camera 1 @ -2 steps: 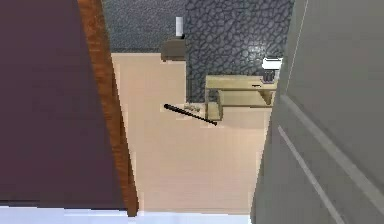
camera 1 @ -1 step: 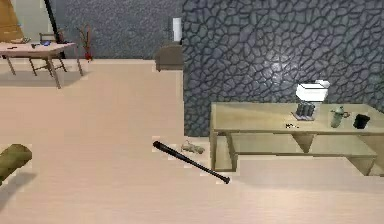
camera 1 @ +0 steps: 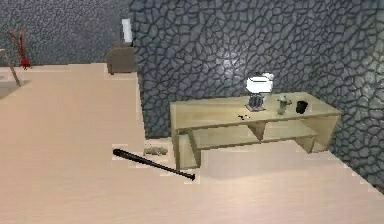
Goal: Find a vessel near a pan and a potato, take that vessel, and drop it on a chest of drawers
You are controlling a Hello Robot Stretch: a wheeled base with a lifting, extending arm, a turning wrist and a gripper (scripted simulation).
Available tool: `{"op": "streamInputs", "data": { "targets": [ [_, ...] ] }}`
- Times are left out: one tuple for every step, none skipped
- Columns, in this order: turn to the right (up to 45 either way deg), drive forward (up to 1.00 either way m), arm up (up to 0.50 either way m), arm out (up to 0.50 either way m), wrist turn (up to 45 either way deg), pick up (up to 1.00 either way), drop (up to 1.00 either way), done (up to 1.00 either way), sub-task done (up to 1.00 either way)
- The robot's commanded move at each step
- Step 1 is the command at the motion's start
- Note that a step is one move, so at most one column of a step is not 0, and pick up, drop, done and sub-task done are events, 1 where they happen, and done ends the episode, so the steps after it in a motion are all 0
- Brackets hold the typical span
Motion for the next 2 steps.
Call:
{"op": "streamInputs", "data": {
  "targets": [
    [0.0, 0.20, 0.00, 0.00, 0.0, 0.00, 0.00, 0.00, 0.00],
    [-45.0, 0.00, 0.00, 0.00, 0.0, 0.00, 0.00, 0.00, 0.00]
  ]
}}
